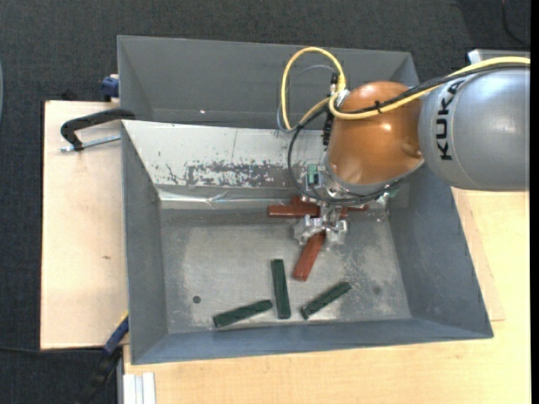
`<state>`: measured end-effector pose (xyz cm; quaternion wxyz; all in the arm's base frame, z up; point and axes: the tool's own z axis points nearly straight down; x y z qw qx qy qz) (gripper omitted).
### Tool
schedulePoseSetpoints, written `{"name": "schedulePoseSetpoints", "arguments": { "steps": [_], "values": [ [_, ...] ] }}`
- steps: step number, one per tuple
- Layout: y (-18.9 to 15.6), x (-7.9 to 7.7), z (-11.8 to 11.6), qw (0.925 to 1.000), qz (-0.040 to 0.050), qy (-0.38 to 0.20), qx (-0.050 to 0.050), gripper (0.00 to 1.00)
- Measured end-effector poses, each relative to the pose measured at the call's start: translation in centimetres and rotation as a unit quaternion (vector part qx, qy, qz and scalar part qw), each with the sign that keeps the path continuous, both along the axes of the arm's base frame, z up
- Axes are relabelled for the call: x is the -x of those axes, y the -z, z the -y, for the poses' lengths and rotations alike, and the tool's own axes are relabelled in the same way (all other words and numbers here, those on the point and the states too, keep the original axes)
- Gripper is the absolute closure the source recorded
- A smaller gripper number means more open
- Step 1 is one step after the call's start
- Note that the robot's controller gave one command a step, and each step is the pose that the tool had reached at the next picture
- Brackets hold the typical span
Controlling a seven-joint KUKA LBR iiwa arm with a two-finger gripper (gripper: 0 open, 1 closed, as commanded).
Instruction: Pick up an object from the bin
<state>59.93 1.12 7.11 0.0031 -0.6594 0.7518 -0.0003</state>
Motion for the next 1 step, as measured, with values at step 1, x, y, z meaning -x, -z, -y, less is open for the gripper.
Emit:
{"name": "schedulePoseSetpoints", "arguments": {
  "steps": [1],
  "values": [
    [-0.17,0.06,0.01,1.0000,-0.0005,0.001,0.000,1.00]
  ]
}}
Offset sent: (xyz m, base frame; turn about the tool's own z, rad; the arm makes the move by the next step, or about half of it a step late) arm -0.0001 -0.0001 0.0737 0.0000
